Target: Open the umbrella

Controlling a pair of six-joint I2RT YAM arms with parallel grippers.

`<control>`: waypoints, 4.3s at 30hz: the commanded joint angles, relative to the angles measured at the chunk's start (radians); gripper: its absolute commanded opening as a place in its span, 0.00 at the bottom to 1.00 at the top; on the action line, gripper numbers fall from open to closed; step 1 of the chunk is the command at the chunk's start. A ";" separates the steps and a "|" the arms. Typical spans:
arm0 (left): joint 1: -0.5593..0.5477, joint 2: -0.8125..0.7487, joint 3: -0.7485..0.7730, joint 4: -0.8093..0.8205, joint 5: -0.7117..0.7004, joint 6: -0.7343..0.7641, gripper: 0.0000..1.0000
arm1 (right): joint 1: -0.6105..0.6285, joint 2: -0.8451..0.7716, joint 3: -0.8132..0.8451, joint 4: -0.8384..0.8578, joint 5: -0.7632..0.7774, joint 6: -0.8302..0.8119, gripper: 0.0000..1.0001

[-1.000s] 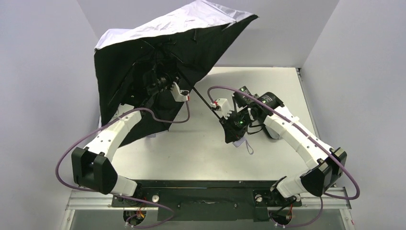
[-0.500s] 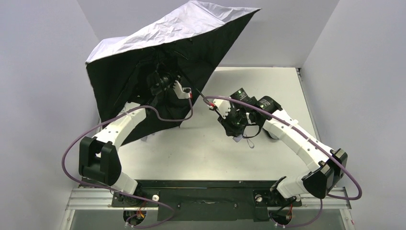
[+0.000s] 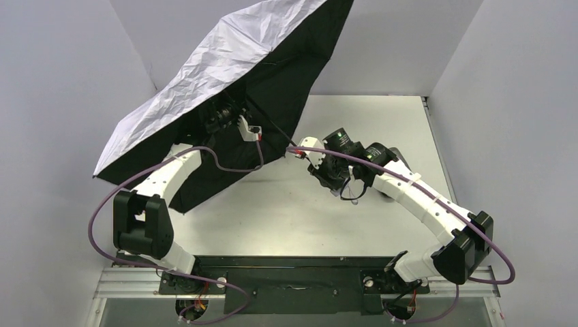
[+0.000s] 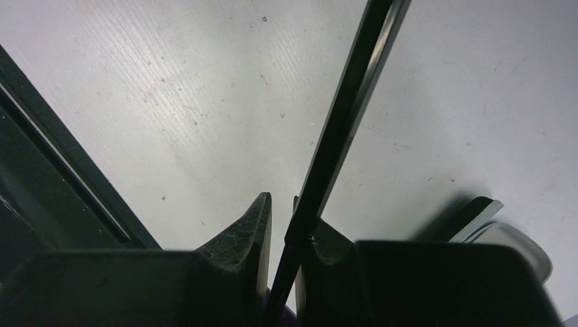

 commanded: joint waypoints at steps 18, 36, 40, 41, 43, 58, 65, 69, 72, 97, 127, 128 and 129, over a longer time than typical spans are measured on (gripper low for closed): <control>0.387 0.189 0.255 0.274 -0.596 0.024 0.13 | -0.012 -0.123 -0.116 -0.615 -0.128 -0.249 0.00; 0.132 0.123 0.207 0.250 -0.360 -0.042 0.33 | -0.098 -0.043 0.104 -0.363 -0.441 -0.096 0.00; 0.076 0.098 0.191 0.246 -0.314 -0.050 0.46 | -0.117 -0.043 0.116 -0.232 -0.545 0.013 0.00; 0.060 0.079 0.182 0.224 -0.293 -0.057 0.49 | -0.118 -0.051 0.113 -0.204 -0.559 0.037 0.00; 0.051 0.040 0.156 0.184 -0.248 -0.064 0.58 | -0.128 -0.063 0.098 -0.115 -0.594 0.116 0.00; 0.055 -0.303 -0.059 -0.338 0.231 0.065 0.79 | -0.137 -0.108 0.013 0.558 -0.675 0.692 0.00; 0.062 -0.424 -0.057 -0.330 0.265 -0.307 0.80 | -0.140 -0.130 -0.060 0.824 -0.624 0.907 0.00; 0.061 -0.477 -0.032 -0.438 0.268 -0.519 0.79 | -0.139 -0.128 -0.078 0.982 -0.590 1.029 0.00; 0.048 -0.497 0.009 -0.436 0.263 -0.877 0.80 | -0.139 -0.119 -0.084 1.076 -0.562 1.106 0.00; 0.023 -0.132 0.285 -0.047 -0.122 -2.878 0.71 | -0.009 -0.117 -0.064 1.220 -0.395 1.077 0.00; -0.289 -0.176 0.321 -0.556 -0.513 -2.444 0.00 | -0.130 -0.510 -0.301 0.464 -0.057 0.181 0.75; -0.311 -0.175 0.330 -0.574 -0.552 -2.437 0.00 | -0.131 -0.541 -0.313 0.452 -0.046 0.159 0.75; -0.320 -0.171 0.333 -0.605 -0.563 -2.431 0.00 | -0.131 -0.563 -0.337 0.430 -0.033 0.150 0.75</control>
